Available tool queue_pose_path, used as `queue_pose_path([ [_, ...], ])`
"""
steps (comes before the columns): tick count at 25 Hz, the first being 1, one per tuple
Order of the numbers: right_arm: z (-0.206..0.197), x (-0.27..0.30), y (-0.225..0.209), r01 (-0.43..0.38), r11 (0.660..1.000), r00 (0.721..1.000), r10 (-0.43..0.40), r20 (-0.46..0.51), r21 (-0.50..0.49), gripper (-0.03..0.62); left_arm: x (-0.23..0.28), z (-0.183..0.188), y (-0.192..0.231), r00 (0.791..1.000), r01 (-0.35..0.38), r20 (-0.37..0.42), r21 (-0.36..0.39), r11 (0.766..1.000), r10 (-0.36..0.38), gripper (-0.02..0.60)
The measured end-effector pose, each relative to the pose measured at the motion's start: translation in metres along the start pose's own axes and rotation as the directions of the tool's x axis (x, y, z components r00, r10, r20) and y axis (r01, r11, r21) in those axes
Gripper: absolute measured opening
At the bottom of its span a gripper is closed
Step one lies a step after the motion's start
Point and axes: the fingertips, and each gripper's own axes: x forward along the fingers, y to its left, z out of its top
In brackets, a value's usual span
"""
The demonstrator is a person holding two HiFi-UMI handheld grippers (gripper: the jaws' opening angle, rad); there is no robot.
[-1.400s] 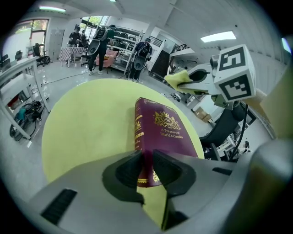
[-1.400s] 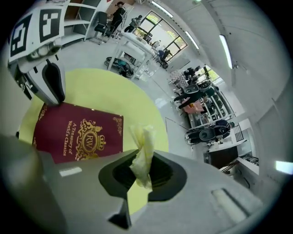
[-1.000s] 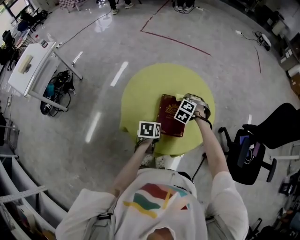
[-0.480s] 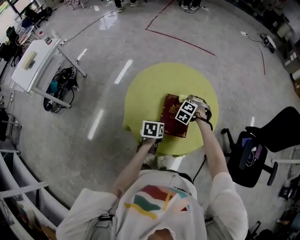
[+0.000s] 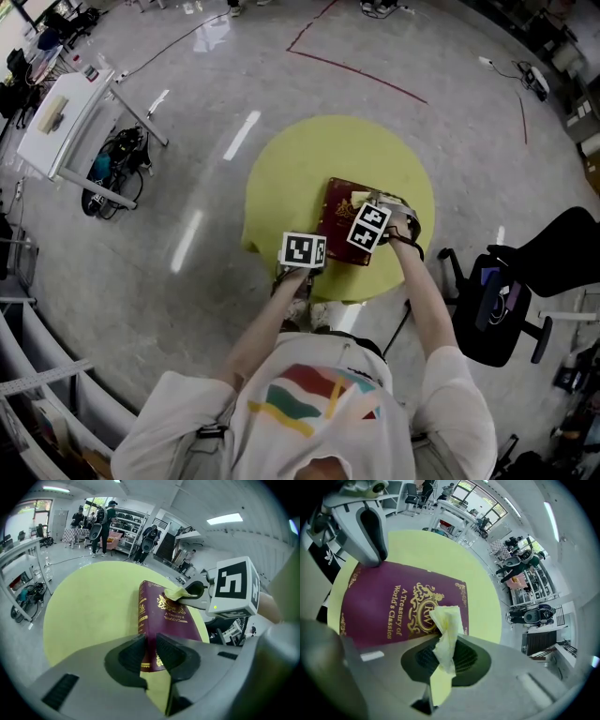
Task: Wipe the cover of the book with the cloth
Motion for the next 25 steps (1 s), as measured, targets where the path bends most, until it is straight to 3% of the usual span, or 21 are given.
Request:
queue_pose_path([
  [9, 0.004, -0.021, 0.040, -0.038, 0.999, 0.999, 0.039, 0.021, -0.026, 0.028, -0.003, 0.000, 0.000, 1.000, 0.010, 0.002, -0.003, 1.000, -0.010, 0.080],
  [25, 0.012, -0.066, 0.117, -0.147, 0.988, 0.987, 0.144, 0.068, 0.037, 0.028, -0.001, 0.003, 0.002, 1.000, 0.024, -0.002, 0.005, 1.000, -0.024, 0.080],
])
